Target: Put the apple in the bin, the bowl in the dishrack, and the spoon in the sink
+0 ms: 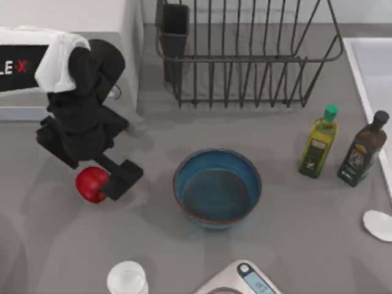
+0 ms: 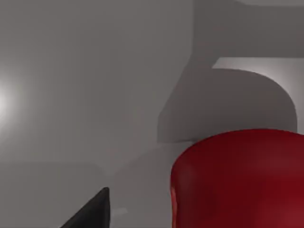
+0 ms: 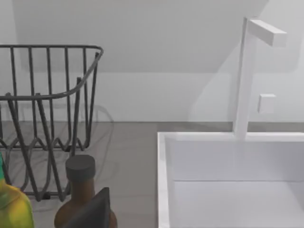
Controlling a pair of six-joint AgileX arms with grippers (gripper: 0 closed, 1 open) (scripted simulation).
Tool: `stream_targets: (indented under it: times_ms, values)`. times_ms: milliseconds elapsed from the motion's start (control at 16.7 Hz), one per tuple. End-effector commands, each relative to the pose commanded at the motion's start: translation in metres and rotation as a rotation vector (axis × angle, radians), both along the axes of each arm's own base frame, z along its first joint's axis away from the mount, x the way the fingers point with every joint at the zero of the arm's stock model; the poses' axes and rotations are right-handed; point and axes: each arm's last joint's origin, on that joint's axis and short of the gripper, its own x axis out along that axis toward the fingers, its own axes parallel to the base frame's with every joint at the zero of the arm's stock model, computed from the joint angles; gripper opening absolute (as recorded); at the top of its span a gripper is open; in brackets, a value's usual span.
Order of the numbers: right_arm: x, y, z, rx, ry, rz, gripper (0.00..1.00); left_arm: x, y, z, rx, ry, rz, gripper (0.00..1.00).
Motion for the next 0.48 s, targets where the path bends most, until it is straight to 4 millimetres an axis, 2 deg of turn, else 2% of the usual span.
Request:
stream_targets:
  times_ms: [180,420,480]
  values:
    - [0.0,0.0,0.0,0.0,0.0,0.0,1.0,-0.003,0.001,-0.024,0.003,0.009,0.0,1.0]
    - [0.0,0.0,0.0,0.0,0.0,0.0,1.0,-0.003,0.002,-0.027,0.004,0.011,0.0,1.0]
    - [0.0,0.0,0.0,0.0,0.0,0.0,1.0,-0.003,0.002,-0.027,0.004,0.011,0.0,0.92]
